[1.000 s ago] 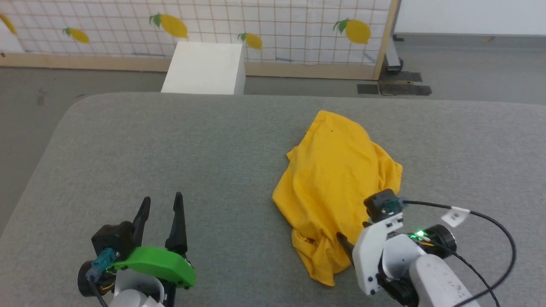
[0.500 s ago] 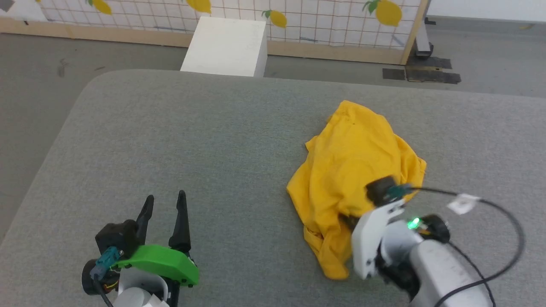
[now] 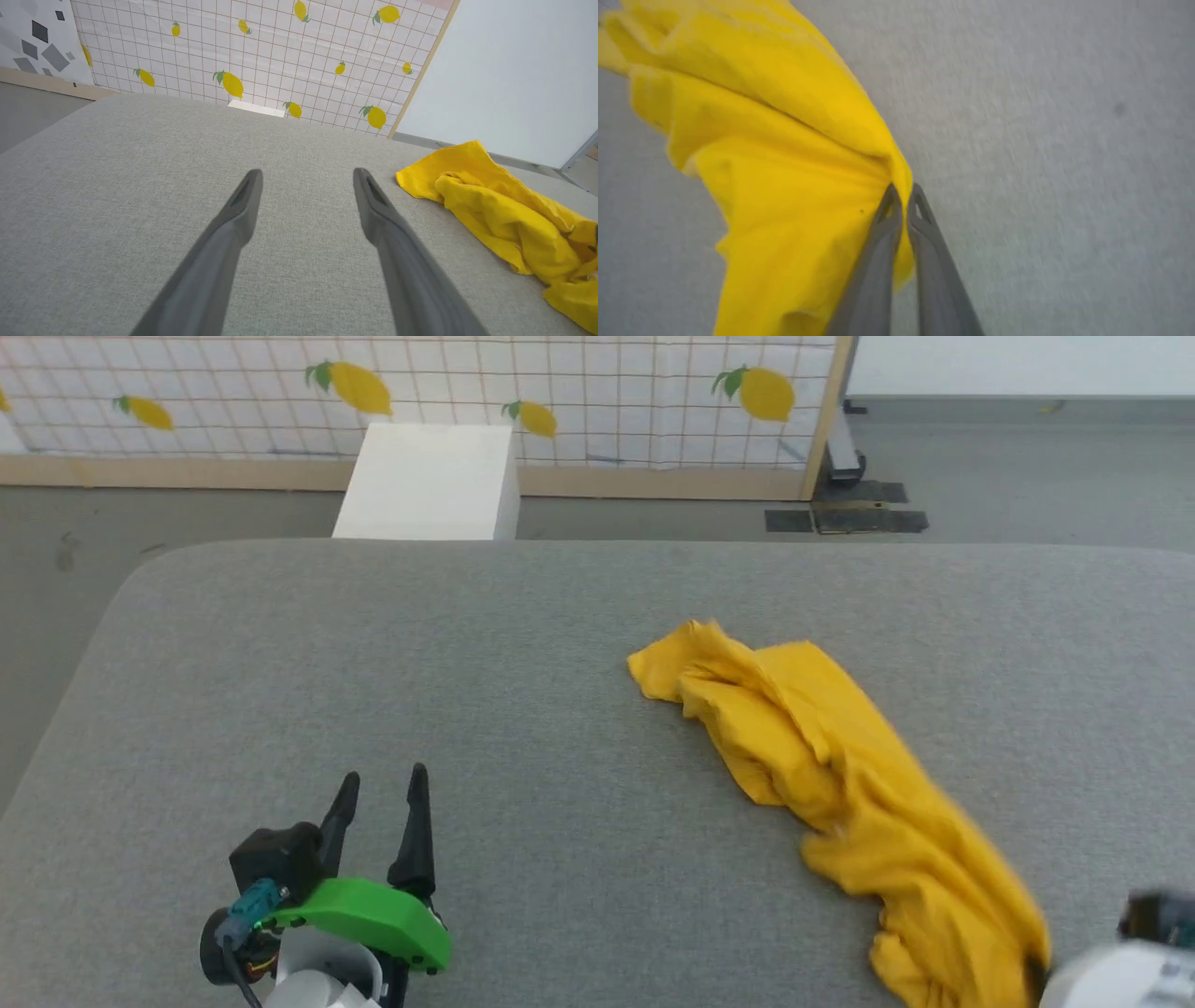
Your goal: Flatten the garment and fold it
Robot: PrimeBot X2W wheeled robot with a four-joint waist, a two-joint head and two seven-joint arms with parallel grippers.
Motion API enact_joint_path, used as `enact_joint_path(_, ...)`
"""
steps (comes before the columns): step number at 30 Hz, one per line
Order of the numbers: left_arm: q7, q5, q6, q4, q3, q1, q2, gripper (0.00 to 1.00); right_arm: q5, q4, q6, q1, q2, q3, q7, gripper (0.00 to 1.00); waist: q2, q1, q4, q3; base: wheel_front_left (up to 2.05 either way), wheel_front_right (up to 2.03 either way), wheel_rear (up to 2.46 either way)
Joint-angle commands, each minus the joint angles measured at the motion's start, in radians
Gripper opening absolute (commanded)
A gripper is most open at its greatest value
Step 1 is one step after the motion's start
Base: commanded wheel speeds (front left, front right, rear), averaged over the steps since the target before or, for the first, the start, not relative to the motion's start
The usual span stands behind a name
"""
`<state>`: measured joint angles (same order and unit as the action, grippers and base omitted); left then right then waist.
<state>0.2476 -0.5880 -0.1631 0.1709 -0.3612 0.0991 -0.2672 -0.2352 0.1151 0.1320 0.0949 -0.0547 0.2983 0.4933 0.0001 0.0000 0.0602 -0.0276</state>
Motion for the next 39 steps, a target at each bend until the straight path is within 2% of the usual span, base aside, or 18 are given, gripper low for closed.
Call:
enact_joint_path(1,-0.003,-0.003,0.005,0.007,-0.001,0.015,0.002,1.00,-0.003,0.012,-0.001,0.036,0.005,-0.011,0.037,0.00,-0.0001,0.0000,-0.011,0.006,0.00,0.00,0.00)
enact_joint_path(3,-0.004,-0.006,0.006,0.015,0.000,0.012,0.000,1.00,-0.028,0.029,-0.001,0.067,0.005,-0.003,0.069,0.00,-0.0001,0.0000,-0.021,0.007,0.00,0.00,0.00)
enact_joint_path(4,-0.006,-0.010,0.006,0.019,0.001,0.009,0.000,1.00,-0.029,0.029,-0.001,0.072,0.005,0.001,0.066,0.28,-0.0001,0.0000,-0.025,0.009,0.00,0.00,0.00)
enact_joint_path(5,-0.008,-0.012,0.006,0.021,0.001,0.008,-0.001,1.00,-0.033,0.025,-0.001,0.070,0.005,0.004,0.055,0.87,-0.0001,0.0000,-0.029,0.009,0.00,0.00,0.00)
enact_joint_path(6,-0.010,-0.014,0.006,0.024,0.001,0.006,-0.002,1.00,-0.049,0.018,-0.001,0.062,0.005,0.007,0.037,1.00,-0.0001,0.0000,-0.034,0.011,0.00,0.00,0.00)
enact_joint_path(9,-0.022,-0.020,0.000,0.024,0.000,0.008,0.001,1.00,-0.090,-0.025,-0.001,0.022,0.005,0.022,-0.054,1.00,-0.0001,0.0000,-0.044,0.014,0.00,0.00,0.00)
enact_joint_path(12,-0.038,-0.053,-0.006,0.016,0.011,0.048,0.038,1.00,-0.103,-0.055,-0.001,-0.028,0.005,0.072,-0.182,1.00,-0.0001,0.0000,-0.048,0.010,0.00,0.00,0.00)
enact_joint_path(15,-0.097,-0.091,0.009,0.022,-0.003,0.126,0.080,1.00,-0.086,-0.053,-0.001,-0.073,0.005,0.119,-0.261,1.00,-0.0001,0.0000,-0.060,-0.002,0.00,0.00,0.00)
enact_joint_path(16,-0.148,-0.093,0.015,0.039,-0.024,0.167,0.085,1.00,-0.076,-0.048,-0.001,-0.090,0.005,0.128,-0.277,1.00,-0.0001,0.0000,-0.067,-0.008,0.00,0.00,0.00)
enact_joint_path(20,-0.324,-0.114,0.029,0.112,-0.078,0.342,0.120,1.00,-0.044,-0.027,-0.001,-0.130,0.005,0.114,-0.302,1.00,-0.0001,0.0000,-0.110,-0.035,0.00,0.00,0.00)
enact_joint_path(26,-0.619,-0.121,0.066,0.285,-0.187,0.602,0.164,1.00,-0.067,0.024,-0.001,-0.151,0.005,0.054,-0.314,1.00,-0.0001,0.0000,-0.203,-0.119,0.00,0.00,0.00)
enact_joint_path(30,-0.757,-0.101,0.076,0.390,-0.248,0.715,0.176,1.00,-0.077,0.062,-0.001,-0.163,0.005,0.028,-0.335,1.00,-0.0001,0.0000,-0.253,-0.173,0.00,0.00,0.00)
enact_joint_path(35,-0.867,-0.073,0.053,0.508,-0.288,0.786,0.168,1.00,-0.088,0.107,-0.001,-0.183,0.005,0.015,-0.369,1.00,-0.0001,0.0000,-0.295,-0.216,0.00,0.00,0.00)
enact_joint_path(39,-0.879,-0.067,0.053,0.550,-0.298,0.802,0.165,1.00,-0.087,0.138,-0.001,-0.196,0.005,0.013,-0.393,1.00,-0.0001,0.0000,-0.304,-0.227,0.00,0.00,0.00)
